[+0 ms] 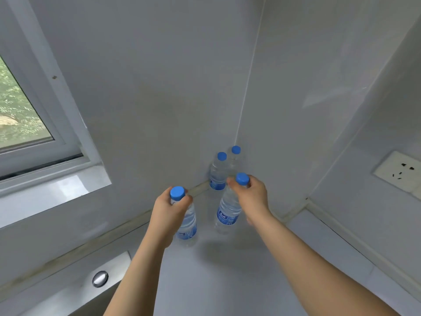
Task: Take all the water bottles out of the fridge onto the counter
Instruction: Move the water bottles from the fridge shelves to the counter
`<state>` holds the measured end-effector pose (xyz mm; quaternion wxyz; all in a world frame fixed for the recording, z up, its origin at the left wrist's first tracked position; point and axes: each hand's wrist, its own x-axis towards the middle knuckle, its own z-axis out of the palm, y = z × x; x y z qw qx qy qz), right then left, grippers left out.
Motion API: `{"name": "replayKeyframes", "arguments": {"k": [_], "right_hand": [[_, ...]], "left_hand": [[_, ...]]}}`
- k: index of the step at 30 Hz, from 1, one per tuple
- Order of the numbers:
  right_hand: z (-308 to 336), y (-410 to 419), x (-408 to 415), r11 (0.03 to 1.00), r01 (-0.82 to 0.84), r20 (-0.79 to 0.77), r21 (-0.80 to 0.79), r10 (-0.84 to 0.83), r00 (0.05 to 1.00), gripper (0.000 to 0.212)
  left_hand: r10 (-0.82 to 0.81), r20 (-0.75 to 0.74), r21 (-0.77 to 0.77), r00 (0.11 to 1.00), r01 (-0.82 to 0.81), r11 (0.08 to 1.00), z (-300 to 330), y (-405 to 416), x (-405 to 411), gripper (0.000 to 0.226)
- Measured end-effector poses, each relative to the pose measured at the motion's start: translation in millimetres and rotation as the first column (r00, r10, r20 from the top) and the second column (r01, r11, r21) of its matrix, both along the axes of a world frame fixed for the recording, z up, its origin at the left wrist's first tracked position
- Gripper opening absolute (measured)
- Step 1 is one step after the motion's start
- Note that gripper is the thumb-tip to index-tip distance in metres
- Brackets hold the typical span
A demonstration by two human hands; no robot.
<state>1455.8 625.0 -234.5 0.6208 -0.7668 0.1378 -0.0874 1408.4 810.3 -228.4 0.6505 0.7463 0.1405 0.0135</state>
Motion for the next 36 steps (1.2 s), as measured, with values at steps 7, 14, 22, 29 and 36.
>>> {"name": "replayKeyframes", "arguments": {"k": [7, 14, 22, 29, 36], "right_hand": [[-33, 37, 62, 0.997, -0.074, 0.004, 0.021, 0.074, 0.997, 0.017], [-60, 66, 103, 0.992, -0.13, 0.047, -0.002, 0.13, 0.99, 0.012], [-77, 87, 128, 0.994, -0.111, 0.085, -0.006, 0.111, 0.99, 0.014], [-78, 94, 141, 0.994, -0.093, 0.133, -0.055, 0.1, 0.986, 0.017], [-62, 84, 142, 0.763, -0.345, -0.223, -0.547, 0.265, 0.938, 0.043]], "left_hand": [[-0.007, 0.032, 0.013, 0.999, 0.007, 1.0, -16, 19, 47, 0.008], [0.049, 0.03, 0.035, 0.998, -0.05, 0.998, -38, 31, 80, 0.012], [0.059, -0.006, 0.072, 0.998, -0.058, 0.996, -64, 48, 87, 0.013], [0.022, -0.015, 0.109, 1.0, -0.02, 0.994, -73, 50, 86, 0.01], [-0.012, -0.021, 0.117, 1.0, 0.014, 0.993, -72, 49, 85, 0.009]]}}
